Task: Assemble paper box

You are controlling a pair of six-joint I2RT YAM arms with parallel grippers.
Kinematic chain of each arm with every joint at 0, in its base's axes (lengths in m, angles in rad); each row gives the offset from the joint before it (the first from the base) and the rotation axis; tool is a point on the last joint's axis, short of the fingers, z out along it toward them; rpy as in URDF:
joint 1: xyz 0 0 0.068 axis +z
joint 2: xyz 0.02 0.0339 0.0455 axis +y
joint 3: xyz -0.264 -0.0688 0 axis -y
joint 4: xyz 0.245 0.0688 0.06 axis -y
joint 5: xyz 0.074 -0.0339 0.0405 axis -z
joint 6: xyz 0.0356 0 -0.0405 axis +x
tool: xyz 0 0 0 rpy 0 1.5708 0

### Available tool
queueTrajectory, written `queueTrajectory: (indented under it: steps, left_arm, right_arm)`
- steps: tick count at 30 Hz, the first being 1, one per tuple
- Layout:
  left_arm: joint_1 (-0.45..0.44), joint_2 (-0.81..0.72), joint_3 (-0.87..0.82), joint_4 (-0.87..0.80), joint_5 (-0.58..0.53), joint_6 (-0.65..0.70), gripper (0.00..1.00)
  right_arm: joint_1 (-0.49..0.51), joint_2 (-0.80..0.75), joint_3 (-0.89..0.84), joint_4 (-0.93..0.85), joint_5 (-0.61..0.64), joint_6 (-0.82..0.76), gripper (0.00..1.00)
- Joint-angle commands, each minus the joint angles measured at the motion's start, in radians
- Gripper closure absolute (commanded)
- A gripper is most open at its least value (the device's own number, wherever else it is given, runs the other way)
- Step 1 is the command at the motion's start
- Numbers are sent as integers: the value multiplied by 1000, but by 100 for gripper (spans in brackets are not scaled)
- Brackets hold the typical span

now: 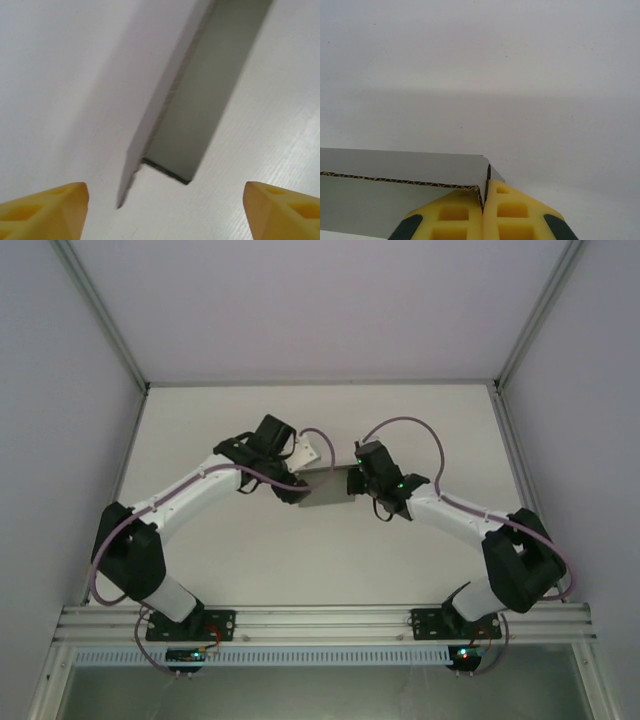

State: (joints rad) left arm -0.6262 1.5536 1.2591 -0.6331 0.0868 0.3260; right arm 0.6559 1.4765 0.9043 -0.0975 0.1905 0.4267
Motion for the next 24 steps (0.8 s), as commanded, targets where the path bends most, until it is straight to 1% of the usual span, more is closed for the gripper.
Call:
queueTrajectory:
  steps: [1,3,4,5,6,8,10,12,13,15,17,19,22,24]
  left_arm:
    - [25,0,1,37,25,-75,37]
    - [28,16,6,42,25,-76,44]
    - [28,26,7,45,24,-73,52]
    - [29,35,9,48,18,-74,57]
    - [30,43,13,50,9,-77,59]
    - [32,60,24,47,6,-76,67]
    - [34,71,36,43,5,-81,79]
    - [34,79,42,38,8,-86,87]
    - [33,83,43,36,10,-89,88]
    - [34,86,42,39,6,-113,95]
    - [31,84,43,45,14,-155,99]
    - [30,88,50,41,29,-225,98]
    - [16,100,76,-8,-8,-361,99]
    - [10,100,73,-24,-10,-446,100]
  right_arm:
    - [21,48,5,-200,10,15,100]
    - [25,56,14,-204,5,14,100]
    - [24,62,18,-209,-2,14,100]
    - [26,68,21,-215,-6,16,100]
    - [25,73,27,-218,-11,17,100]
    - [28,80,32,-229,-13,18,100]
    - [29,81,32,-230,-15,22,100]
    - [29,79,31,-231,-18,24,100]
    - [29,80,31,-234,-20,24,100]
    - [31,81,36,-234,-20,23,100]
    - [33,84,42,-237,-9,22,100]
    - [40,88,47,-245,11,29,100]
    - [49,95,47,-255,29,66,100]
    - [58,102,37,-241,33,86,100]
